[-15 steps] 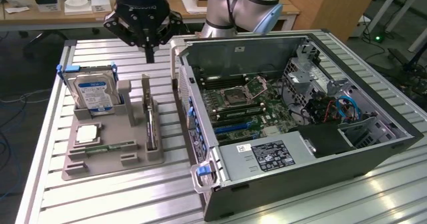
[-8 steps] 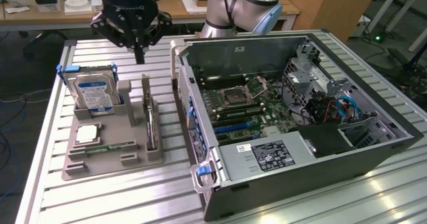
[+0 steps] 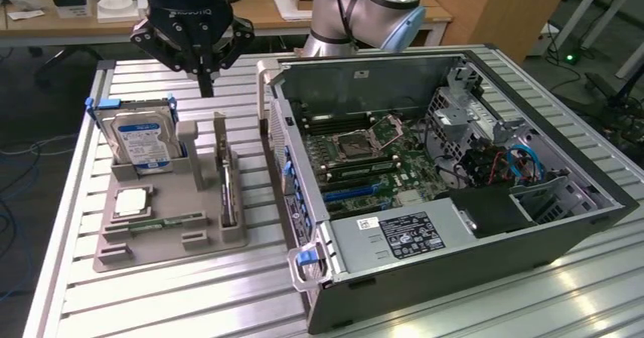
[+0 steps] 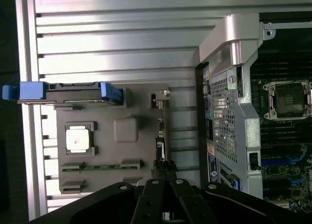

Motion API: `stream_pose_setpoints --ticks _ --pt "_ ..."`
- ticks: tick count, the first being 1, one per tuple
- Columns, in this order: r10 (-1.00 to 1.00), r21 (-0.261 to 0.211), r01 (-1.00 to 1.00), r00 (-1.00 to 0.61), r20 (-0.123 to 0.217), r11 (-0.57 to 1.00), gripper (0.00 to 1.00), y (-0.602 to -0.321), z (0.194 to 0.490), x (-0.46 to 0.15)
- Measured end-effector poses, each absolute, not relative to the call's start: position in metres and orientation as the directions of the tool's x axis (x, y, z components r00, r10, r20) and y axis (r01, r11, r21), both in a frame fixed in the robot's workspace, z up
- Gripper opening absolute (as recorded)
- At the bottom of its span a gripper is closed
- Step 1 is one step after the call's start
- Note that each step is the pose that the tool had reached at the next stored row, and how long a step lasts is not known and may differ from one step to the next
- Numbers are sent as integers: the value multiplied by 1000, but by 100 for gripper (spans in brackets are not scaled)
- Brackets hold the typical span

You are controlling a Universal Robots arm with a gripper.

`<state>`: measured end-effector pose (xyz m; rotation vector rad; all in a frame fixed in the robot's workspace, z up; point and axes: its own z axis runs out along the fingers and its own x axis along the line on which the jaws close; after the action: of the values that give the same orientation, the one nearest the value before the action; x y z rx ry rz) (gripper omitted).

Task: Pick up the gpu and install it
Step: 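Pick up the gpu and move the gpu toward the slot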

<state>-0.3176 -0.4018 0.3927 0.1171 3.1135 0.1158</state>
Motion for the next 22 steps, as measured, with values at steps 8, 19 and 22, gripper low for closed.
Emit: stream_pose_setpoints --ticks 8,19,22 --pt "76 75 74 -997 -21 994 10 -402 393 -318" --pt "76 75 74 -997 -21 994 47 -402 393 -318" --pt "71 75 69 -997 -21 995 53 -401 393 -318"
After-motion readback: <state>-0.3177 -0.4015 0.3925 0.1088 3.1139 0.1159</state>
